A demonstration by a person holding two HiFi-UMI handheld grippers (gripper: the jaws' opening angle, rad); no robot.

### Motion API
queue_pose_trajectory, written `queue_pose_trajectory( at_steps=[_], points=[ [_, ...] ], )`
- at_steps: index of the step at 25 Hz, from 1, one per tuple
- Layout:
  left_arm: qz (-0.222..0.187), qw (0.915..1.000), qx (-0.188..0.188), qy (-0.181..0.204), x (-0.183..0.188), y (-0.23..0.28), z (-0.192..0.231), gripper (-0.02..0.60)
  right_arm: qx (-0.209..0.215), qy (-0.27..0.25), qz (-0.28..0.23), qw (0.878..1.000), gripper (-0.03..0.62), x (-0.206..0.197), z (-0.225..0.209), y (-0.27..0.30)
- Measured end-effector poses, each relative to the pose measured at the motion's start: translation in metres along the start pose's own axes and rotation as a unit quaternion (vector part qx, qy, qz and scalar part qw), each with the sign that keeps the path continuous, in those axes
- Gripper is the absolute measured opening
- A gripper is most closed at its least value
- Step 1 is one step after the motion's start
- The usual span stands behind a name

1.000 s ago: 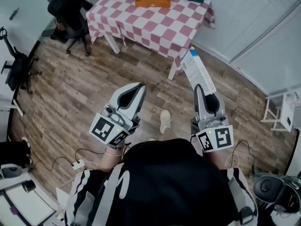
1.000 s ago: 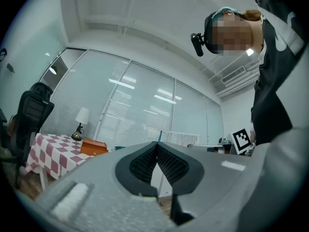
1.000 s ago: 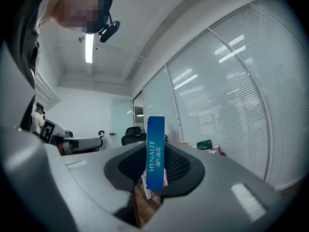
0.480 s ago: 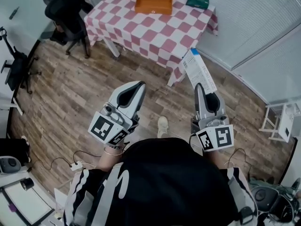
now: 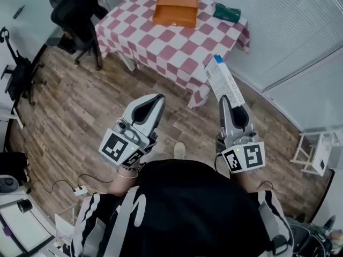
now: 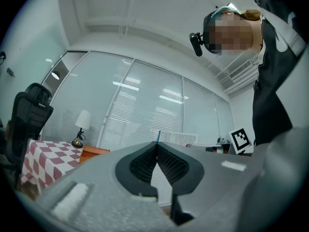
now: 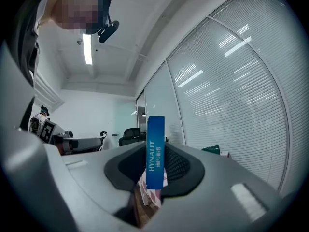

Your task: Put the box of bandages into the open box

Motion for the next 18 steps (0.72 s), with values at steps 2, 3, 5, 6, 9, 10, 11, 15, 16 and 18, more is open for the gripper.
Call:
queue_pose_trajectory(
  at_steps=[2, 3, 5, 6, 9, 10, 11, 15, 16, 18],
  points=[
    [0.0, 1.0, 0.001, 0.0, -0.001, 0.005, 0.003, -0.002, 0.002, 0.0, -0.001, 1.0, 0.073, 0.002, -0.003, 0.006],
    [0.002, 1.0, 0.001, -0.001, -0.002, 0.007, 0.005, -0.002, 0.002, 0.001, -0.002, 1.0, 0.073, 0.002, -0.004, 0.009],
    [0.005, 1.0, 0.0, -0.003, -0.004, 0.01, 0.007, -0.002, 0.001, 0.003, -0.003, 1.0, 0.072, 0.003, -0.005, 0.013],
    [0.005, 1.0, -0.001, -0.004, -0.004, 0.011, 0.009, -0.002, 0.0, 0.004, -0.004, 1.0, 0.072, 0.003, -0.005, 0.015],
    [0.004, 1.0, -0.002, -0.006, -0.004, 0.015, 0.012, -0.001, -0.003, 0.007, -0.003, 1.0, 0.072, 0.002, -0.006, 0.018],
    [0.004, 1.0, -0.003, -0.006, -0.004, 0.016, 0.012, -0.002, -0.004, 0.008, -0.003, 1.0, 0.072, 0.001, -0.006, 0.018],
    [0.004, 1.0, -0.004, -0.006, -0.004, 0.017, 0.013, -0.002, -0.005, 0.009, -0.002, 1.0, 0.072, 0.001, -0.007, 0.018],
    [0.002, 1.0, 0.0, -0.007, -0.006, 0.018, 0.016, -0.002, -0.008, 0.011, -0.001, 1.0, 0.072, -0.003, -0.012, 0.019],
    [0.002, 1.0, 0.0, -0.008, -0.007, 0.018, 0.016, 0.0, -0.009, 0.011, -0.001, 1.0, 0.072, -0.003, -0.013, 0.019],
    [0.004, 1.0, 0.001, -0.008, -0.009, 0.019, 0.016, -0.002, -0.009, 0.012, -0.002, 1.0, 0.072, -0.003, -0.015, 0.02]
  ],
)
Point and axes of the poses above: the fingertips, and each gripper's own axes: y forward along the fingers, z to its left, x out of its top, the point moved 3 cm from there along -y, backward along the fingers, and after that the axes turned 8 degrees about y, right-handed, at the moved point
